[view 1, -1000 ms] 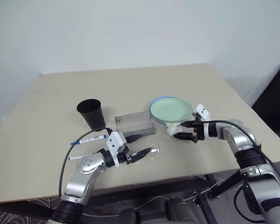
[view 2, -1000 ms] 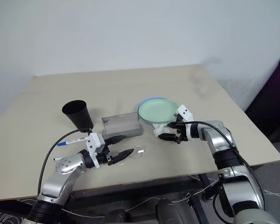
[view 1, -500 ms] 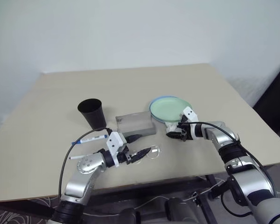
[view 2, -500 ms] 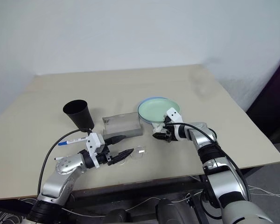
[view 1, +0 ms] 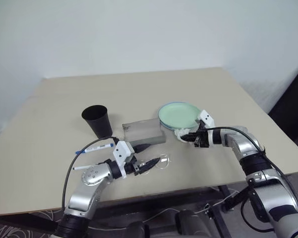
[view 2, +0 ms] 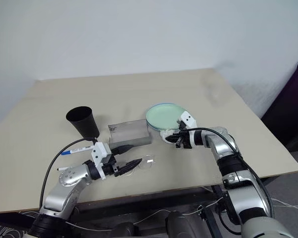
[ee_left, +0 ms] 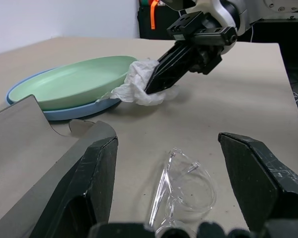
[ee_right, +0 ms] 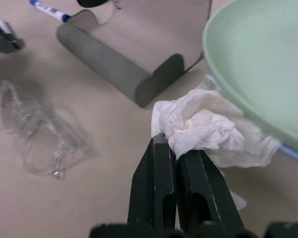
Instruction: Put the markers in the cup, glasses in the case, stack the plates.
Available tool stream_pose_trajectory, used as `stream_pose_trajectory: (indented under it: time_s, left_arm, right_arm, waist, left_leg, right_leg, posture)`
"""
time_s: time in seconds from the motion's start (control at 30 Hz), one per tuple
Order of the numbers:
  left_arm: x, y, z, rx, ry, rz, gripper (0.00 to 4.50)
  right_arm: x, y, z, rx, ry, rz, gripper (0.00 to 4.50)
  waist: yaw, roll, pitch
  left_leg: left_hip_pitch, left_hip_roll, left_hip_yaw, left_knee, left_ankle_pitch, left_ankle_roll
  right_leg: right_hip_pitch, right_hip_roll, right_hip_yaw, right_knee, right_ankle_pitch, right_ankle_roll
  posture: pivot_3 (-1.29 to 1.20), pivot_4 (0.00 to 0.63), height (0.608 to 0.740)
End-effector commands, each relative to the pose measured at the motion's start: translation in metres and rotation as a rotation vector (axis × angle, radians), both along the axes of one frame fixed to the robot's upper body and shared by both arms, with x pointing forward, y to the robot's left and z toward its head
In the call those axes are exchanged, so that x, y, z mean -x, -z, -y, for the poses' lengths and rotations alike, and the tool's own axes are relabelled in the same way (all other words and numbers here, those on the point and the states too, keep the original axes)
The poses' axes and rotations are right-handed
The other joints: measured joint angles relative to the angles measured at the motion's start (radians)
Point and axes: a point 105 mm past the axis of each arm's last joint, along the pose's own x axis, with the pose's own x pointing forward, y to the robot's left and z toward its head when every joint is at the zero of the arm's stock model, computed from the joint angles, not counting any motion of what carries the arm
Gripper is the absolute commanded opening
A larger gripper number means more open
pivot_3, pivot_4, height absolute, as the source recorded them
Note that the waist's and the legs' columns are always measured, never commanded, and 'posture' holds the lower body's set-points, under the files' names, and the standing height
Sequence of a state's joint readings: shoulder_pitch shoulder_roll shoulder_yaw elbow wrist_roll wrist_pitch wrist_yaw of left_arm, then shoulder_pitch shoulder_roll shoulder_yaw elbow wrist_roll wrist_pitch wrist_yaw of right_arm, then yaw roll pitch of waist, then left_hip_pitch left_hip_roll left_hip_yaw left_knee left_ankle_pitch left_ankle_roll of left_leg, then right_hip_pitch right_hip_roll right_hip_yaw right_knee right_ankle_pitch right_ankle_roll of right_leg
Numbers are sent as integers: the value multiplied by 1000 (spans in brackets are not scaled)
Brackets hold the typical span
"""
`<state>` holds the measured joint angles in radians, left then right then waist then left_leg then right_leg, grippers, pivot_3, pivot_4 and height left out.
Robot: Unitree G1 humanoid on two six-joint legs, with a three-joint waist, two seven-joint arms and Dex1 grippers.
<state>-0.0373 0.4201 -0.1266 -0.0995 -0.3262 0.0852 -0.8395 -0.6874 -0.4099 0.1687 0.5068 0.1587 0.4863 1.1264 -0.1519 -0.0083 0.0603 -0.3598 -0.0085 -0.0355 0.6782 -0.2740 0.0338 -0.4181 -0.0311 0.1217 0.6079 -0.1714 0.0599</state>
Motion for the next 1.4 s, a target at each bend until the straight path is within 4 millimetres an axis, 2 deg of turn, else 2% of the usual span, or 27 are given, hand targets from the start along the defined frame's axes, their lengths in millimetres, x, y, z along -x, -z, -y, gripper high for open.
stream_pose_trajectory:
  time_s: [0.03, 0.17, 0.33, 0.53, 0.67, 0.77, 0.8, 1.0, 1.2, 1.3, 1.4]
  left_arm:
    - [-1, -11, 0, -1, 6, 55, 3428]
    - [-2, -11, 1, -2, 7, 56, 3428]
    - [-2, -11, 0, -4, 6, 56, 3428]
    - [-3, -11, 0, -5, 8, 58, 3428]
    - [-4, -11, 1, -6, 9, 61, 3428]
    - [-4, -12, 1, -6, 6, 64, 3428]
    - [-4, -12, 1, -6, 4, 65, 3428]
    - [-3, -11, -4, -17, -14, 66, 3428]
    - [-8, -15, -11, -56, 2, 71, 3428]
    - [-15, -19, -18, -130, 52, 63, 3428]
    - [-22, -19, -25, -229, 124, 39, 3428]
  right_arm:
    - [4, -32, -3, -85, -68, 71, 26]
    - [5, -50, -5, -147, -89, 109, 26]
    - [-14, -68, -4, -173, -1, 181, 26]
    - [-52, -57, 0, -71, 185, 221, 26]
    - [-69, -45, 1, 4, 272, 245, 26]
    - [-74, -44, 0, -12, 293, 234, 608]
    - [-75, -44, -1, -23, 294, 233, 952]
    - [-74, -47, 1, -47, 273, 241, 3011]
    - [-67, -54, 5, -96, 217, 262, 3011]
    - [-45, -61, 2, -170, 64, 273, 3011]
    - [-19, -58, -1, -189, -78, 259, 3011]
  waist:
    - [0, 0, 0]
    - [0, 0, 0]
    - [0, 0, 0]
    - [0, 0, 0]
    - [-1, 0, 0]
    - [-1, 0, 0]
    - [-1, 0, 0]
    - [-1, 0, 0]
    - [-1, 0, 0]
    - [1, 0, 0]
    - [1, 0, 0]
  left_leg:
    - [0, 0, 0, 0, 0, 0]
    - [0, 0, 0, 0, 0, 0]
    - [0, 0, 0, 0, 0, 0]
    - [1, 0, 0, 0, 0, 0]
    - [0, 0, 0, 0, 0, 0]
    - [0, 0, 0, -1, 0, 0]
    - [0, 0, 0, -1, 0, 0]
    - [0, 0, 0, -1, 0, 0]
    - [1, 0, 0, -1, 0, 0]
    - [0, 0, -1, -1, 0, 0]
    - [0, 0, -2, -1, 0, 0]
  right_leg:
    - [0, 0, 0, 0, 0, 0]
    - [0, 0, 0, 0, 0, 0]
    - [0, 0, 0, 0, 0, 0]
    - [0, 0, 0, 0, 0, 0]
    - [0, 0, 0, 0, 0, 0]
    - [0, 0, 0, -1, 0, 0]
    - [0, 0, 0, -1, 0, 0]
    - [0, 0, 0, 0, 0, 0]
    - [0, 0, 0, 0, 0, 0]
    - [0, 0, -1, 0, 0, 0]
    - [1, 0, -1, 0, 0, 0]
  posture:
    - [0, 0, 737]
    - [0, 0, 737]
    - [0, 0, 737]
    - [0, 0, 737]
    - [0, 0, 737]
    - [0, 0, 737]
    - [0, 0, 737]
    - [0, 0, 737]
    - [0, 0, 737]
    - [0, 0, 737]
    - [0, 0, 737]
